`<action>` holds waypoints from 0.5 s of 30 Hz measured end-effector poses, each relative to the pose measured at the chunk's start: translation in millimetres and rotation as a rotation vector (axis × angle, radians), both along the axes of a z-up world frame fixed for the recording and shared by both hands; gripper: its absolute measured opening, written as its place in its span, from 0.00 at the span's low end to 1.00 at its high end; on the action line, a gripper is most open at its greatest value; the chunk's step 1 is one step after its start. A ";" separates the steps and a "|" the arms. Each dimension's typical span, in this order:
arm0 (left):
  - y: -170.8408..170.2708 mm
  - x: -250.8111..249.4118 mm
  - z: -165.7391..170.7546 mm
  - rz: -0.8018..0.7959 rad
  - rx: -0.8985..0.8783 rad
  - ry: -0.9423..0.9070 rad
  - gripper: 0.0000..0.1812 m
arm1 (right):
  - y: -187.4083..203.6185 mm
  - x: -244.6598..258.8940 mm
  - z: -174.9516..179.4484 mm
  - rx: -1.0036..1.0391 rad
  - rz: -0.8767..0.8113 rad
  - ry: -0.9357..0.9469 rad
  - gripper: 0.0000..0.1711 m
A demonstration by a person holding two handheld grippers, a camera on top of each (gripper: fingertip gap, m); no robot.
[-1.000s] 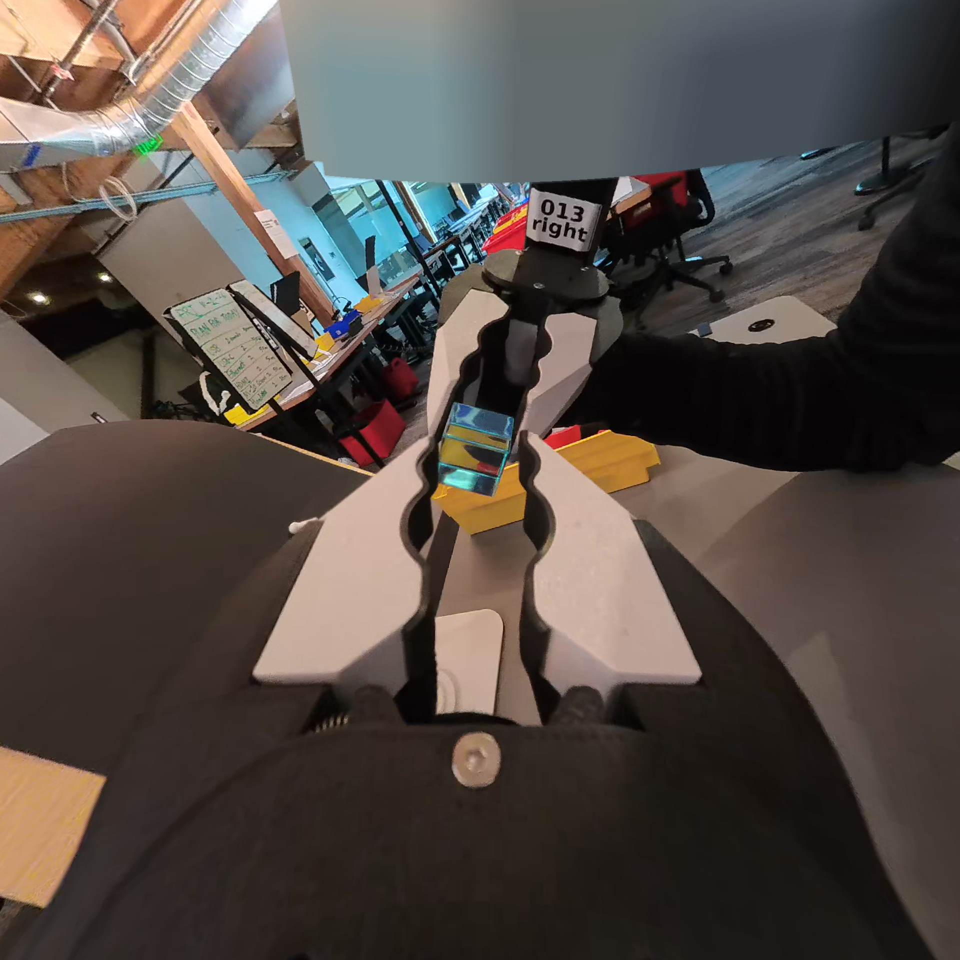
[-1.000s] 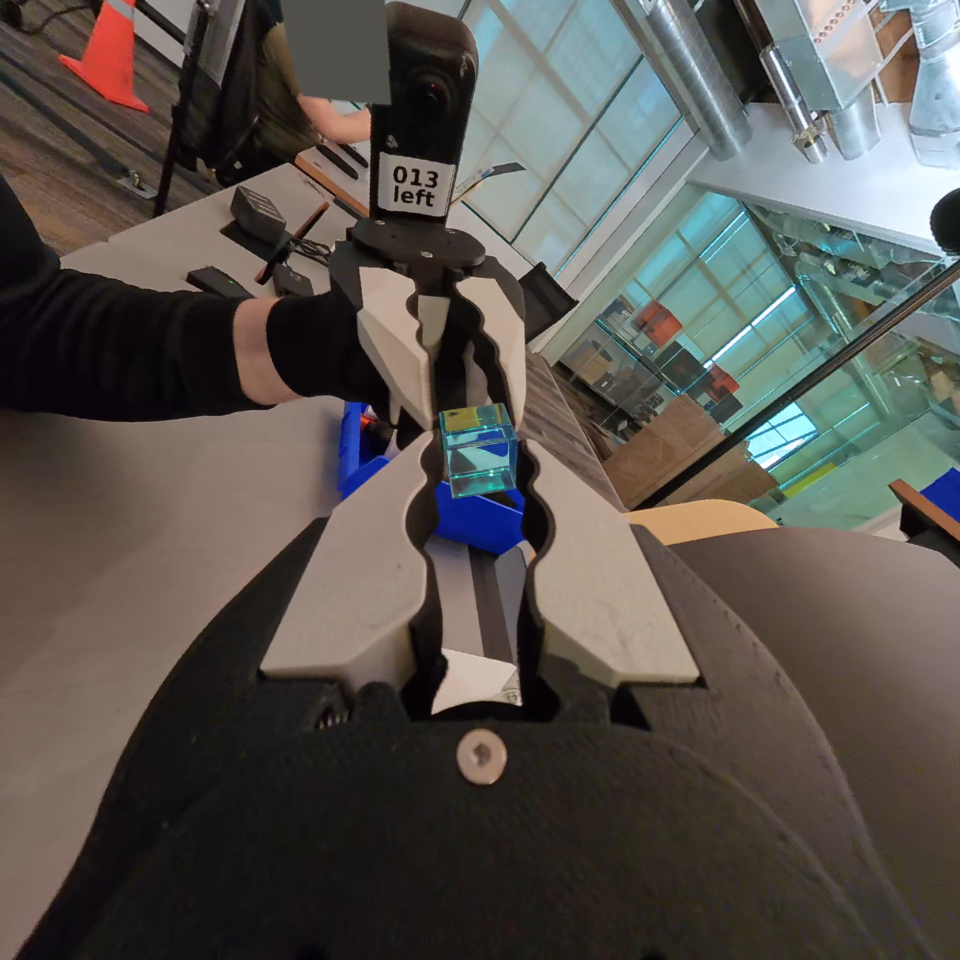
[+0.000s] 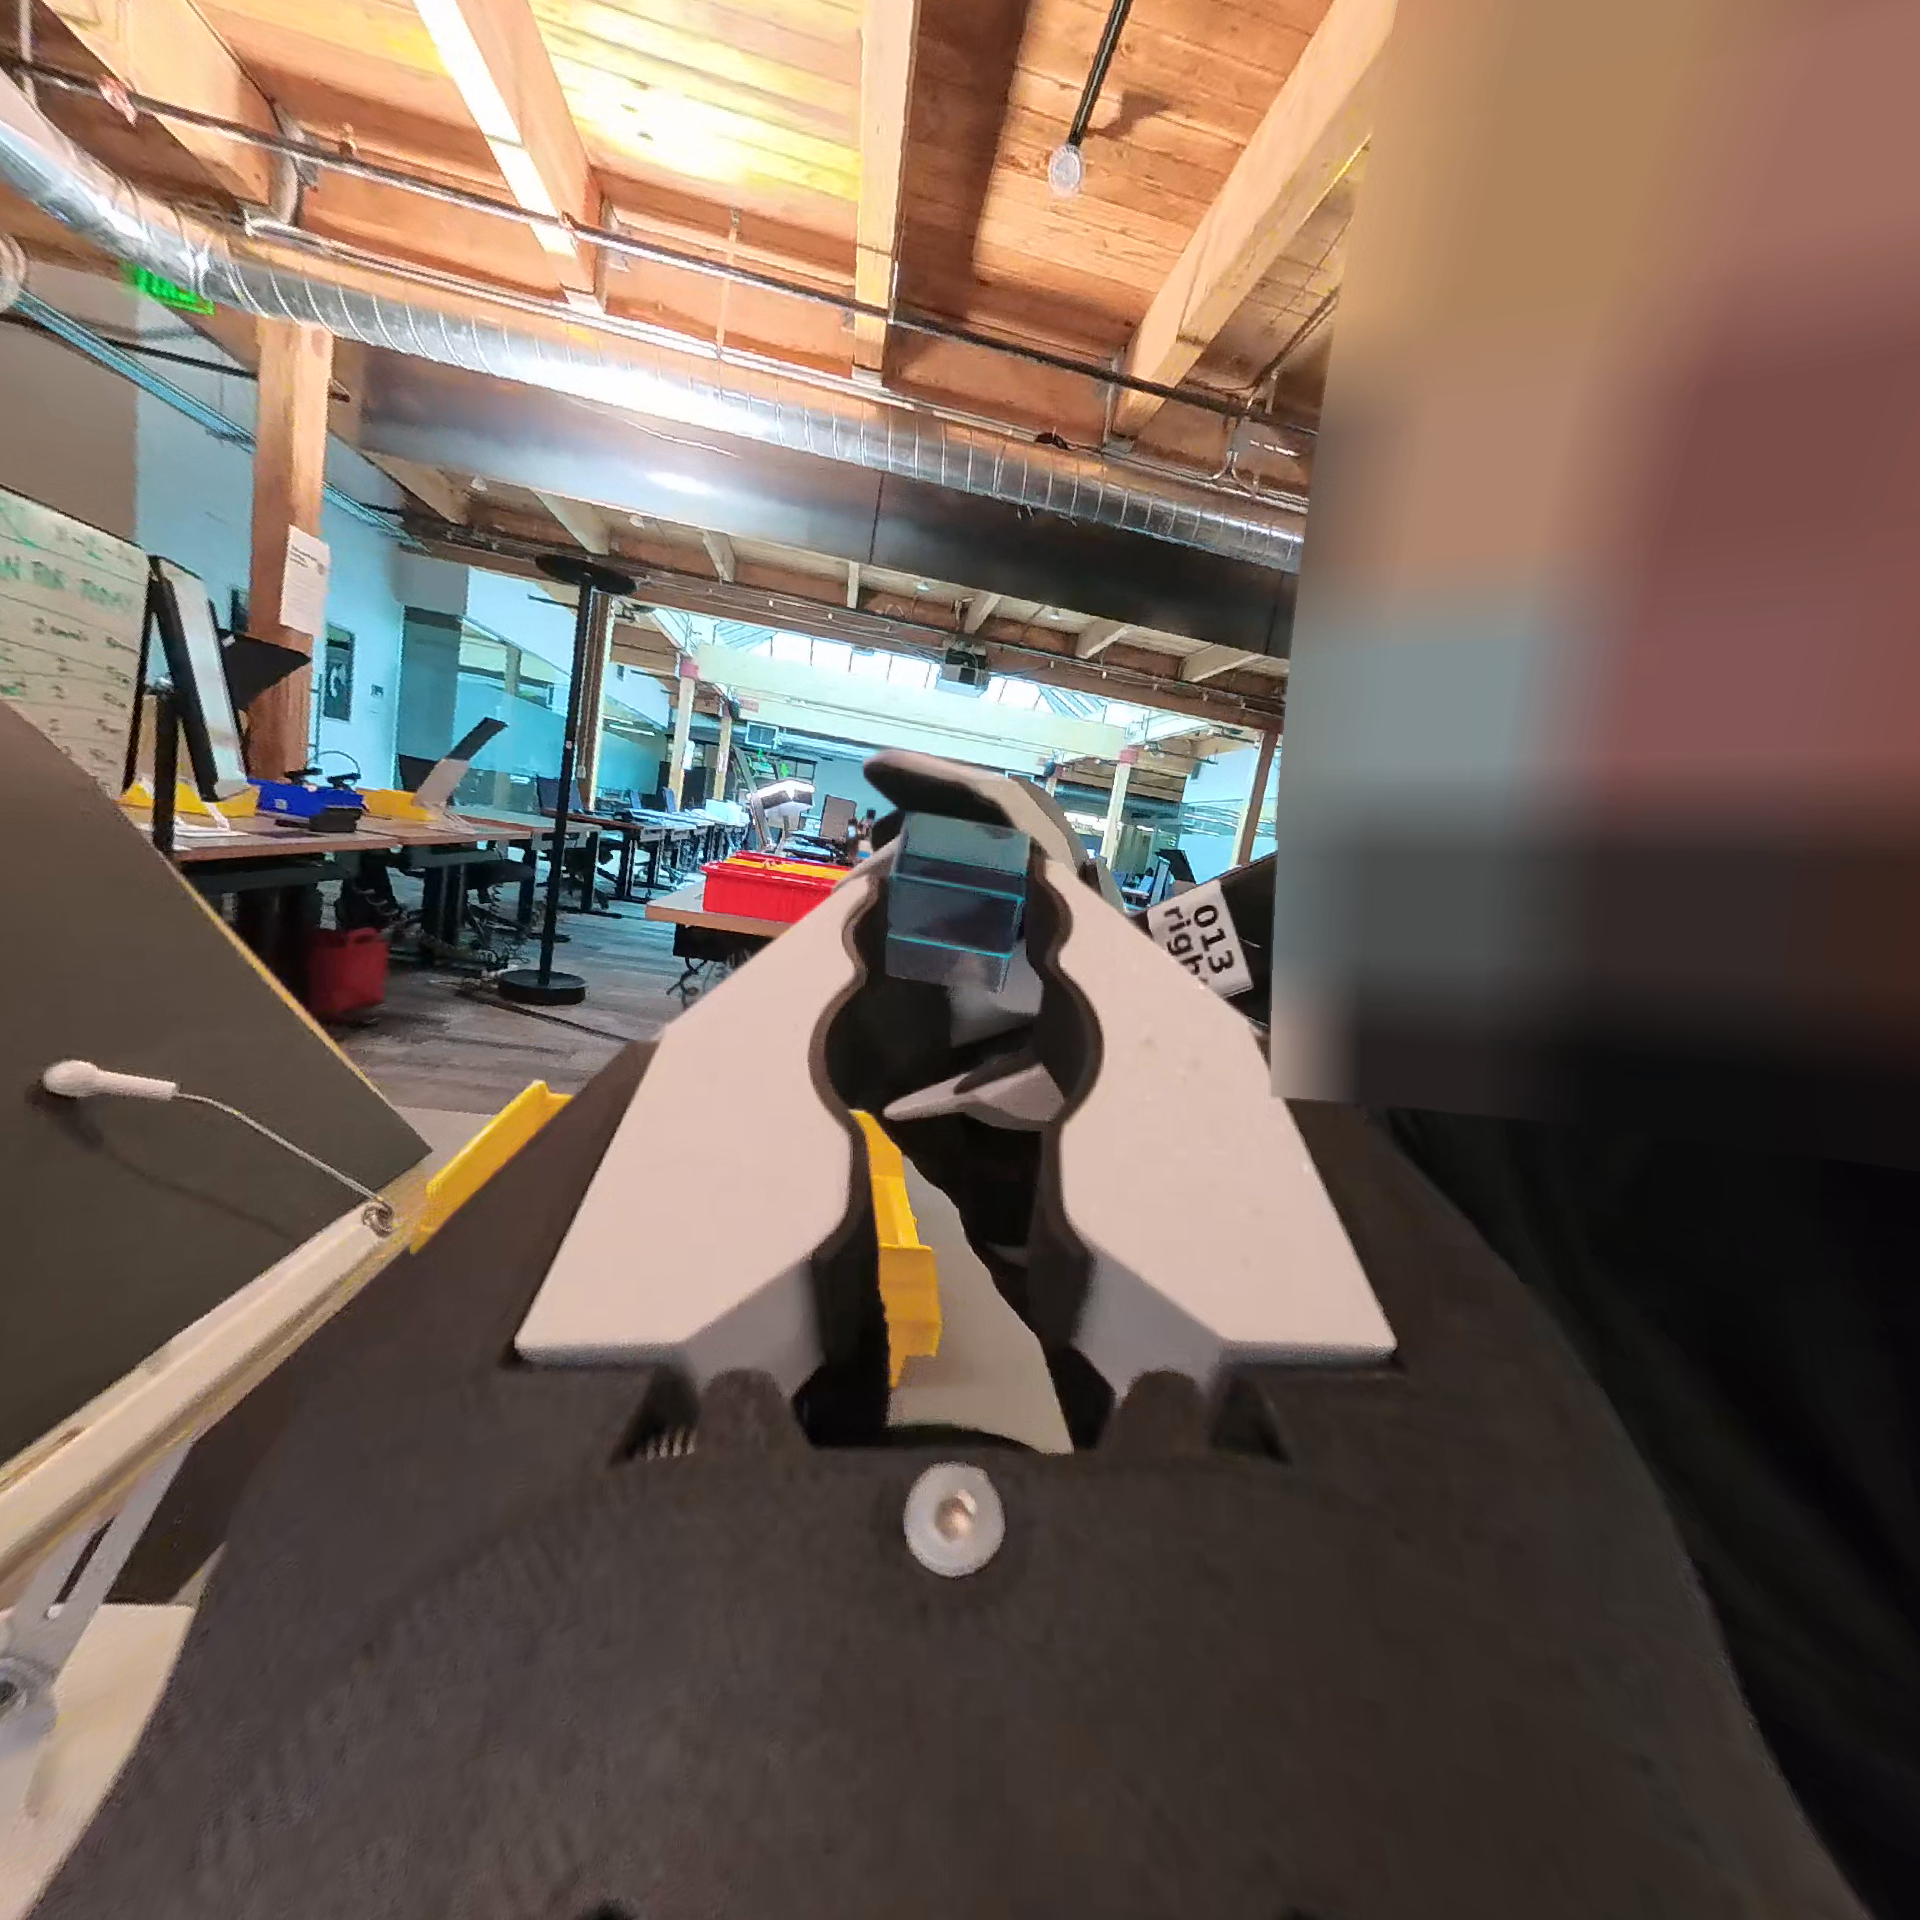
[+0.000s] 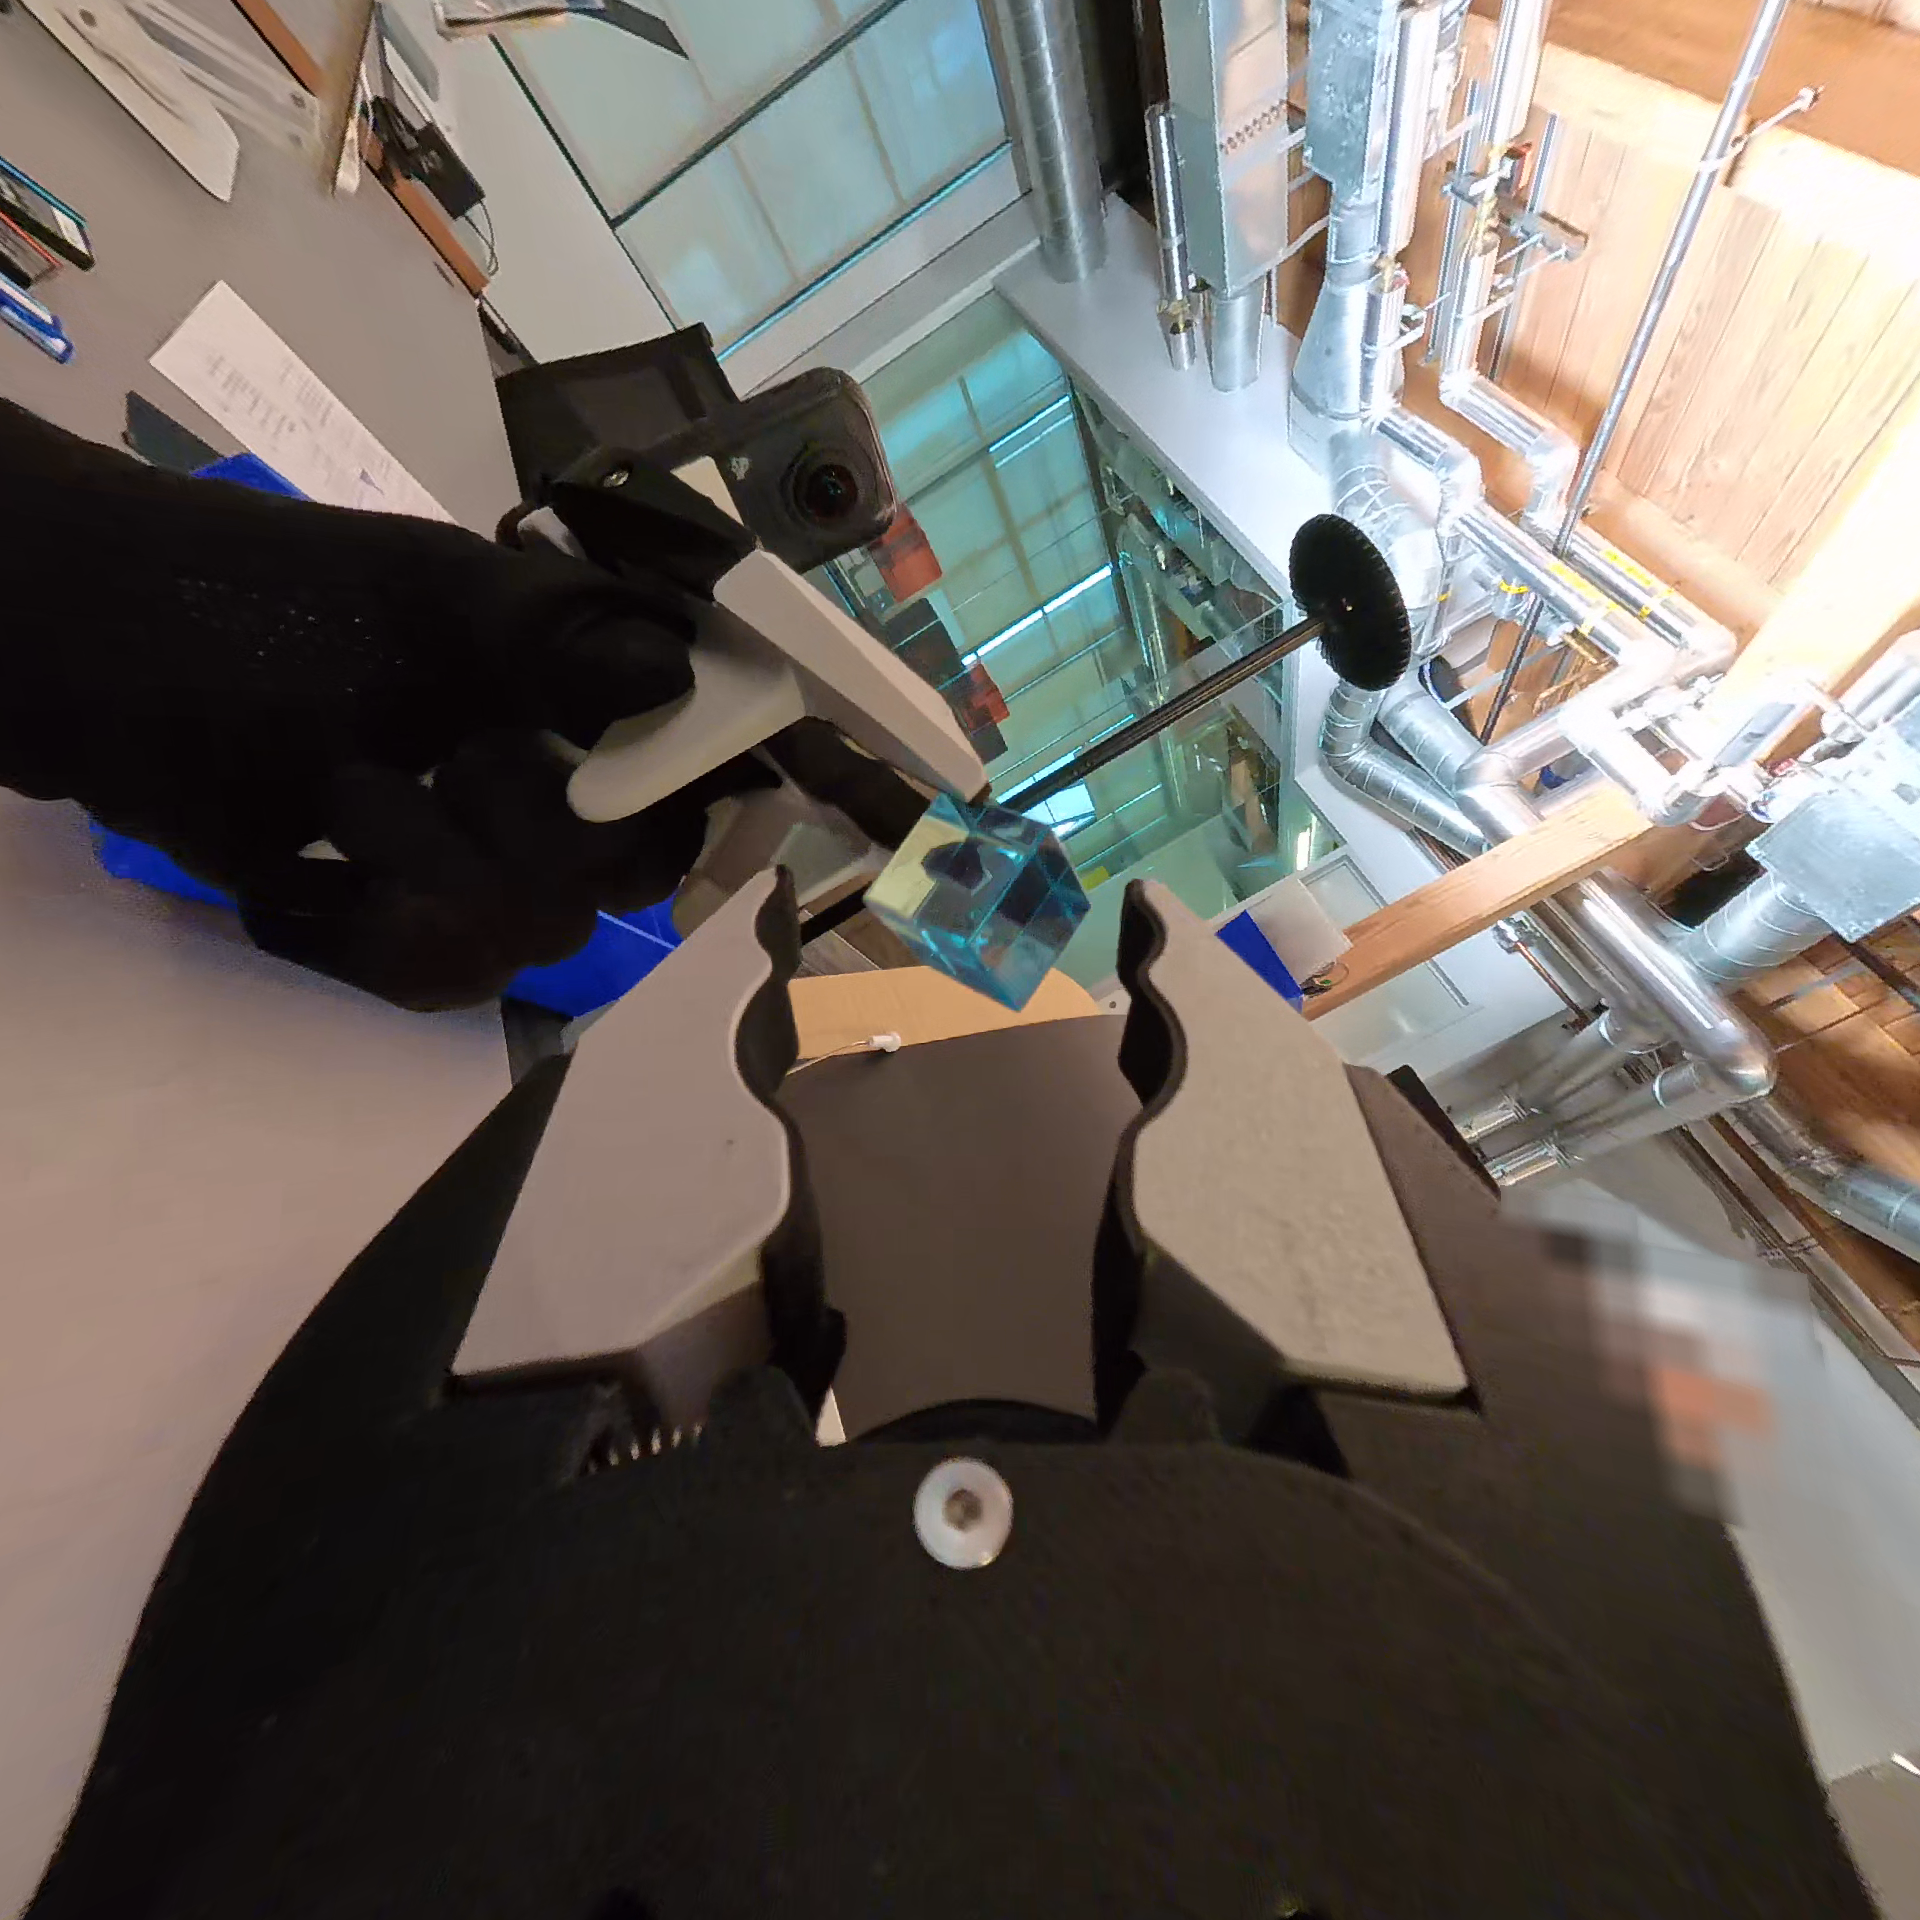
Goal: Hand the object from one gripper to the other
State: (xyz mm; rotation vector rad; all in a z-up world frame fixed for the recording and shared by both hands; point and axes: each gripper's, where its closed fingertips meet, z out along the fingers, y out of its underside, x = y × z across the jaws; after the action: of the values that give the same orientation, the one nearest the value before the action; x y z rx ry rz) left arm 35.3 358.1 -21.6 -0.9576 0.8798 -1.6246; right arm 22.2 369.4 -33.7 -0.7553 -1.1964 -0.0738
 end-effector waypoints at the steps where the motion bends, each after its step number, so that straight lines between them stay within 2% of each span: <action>1: -1.1 2.8 -1.8 -0.010 -0.005 0.010 0.13 | -0.3 0.3 -0.1 0.004 0.001 -0.001 0.33; 8: -3.8 8.5 -5.2 -0.061 -0.030 -0.003 0.13 | 0.7 2.2 -0.7 -0.002 -0.006 -0.006 0.25; 15: -5.0 9.6 -6.6 -0.088 -0.038 -0.001 0.13 | -1.3 2.6 -2.0 -0.032 0.019 -0.010 0.24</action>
State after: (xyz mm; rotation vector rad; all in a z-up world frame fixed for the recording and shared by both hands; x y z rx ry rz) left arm 44.9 353.0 -28.2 -0.9555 0.9038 -1.7220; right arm 24.8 368.1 -35.6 -0.7717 -1.2163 -0.0427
